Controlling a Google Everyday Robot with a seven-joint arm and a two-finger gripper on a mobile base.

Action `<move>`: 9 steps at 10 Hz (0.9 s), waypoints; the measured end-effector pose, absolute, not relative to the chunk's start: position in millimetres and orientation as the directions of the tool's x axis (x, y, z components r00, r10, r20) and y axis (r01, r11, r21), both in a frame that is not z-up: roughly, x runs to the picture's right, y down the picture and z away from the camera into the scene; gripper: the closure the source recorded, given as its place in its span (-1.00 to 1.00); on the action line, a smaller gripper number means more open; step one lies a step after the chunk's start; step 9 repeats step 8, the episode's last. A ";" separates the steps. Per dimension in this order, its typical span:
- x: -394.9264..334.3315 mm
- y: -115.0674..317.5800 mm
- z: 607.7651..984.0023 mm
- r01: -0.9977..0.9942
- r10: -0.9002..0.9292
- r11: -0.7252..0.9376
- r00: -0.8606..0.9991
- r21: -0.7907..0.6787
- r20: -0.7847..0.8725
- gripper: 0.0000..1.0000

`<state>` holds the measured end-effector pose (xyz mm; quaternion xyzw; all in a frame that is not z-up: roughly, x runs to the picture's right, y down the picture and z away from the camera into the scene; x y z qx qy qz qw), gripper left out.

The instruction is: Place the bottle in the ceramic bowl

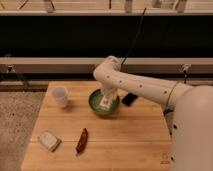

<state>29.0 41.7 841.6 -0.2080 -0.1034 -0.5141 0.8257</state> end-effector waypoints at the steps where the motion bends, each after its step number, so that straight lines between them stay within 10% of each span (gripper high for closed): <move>1: 28.0 42.6 843.3 0.894 -0.808 0.382 0.446 -0.234 0.385 -0.60; 9: 30.5 38.9 842.6 0.891 -0.802 0.417 0.455 -0.182 0.387 -0.60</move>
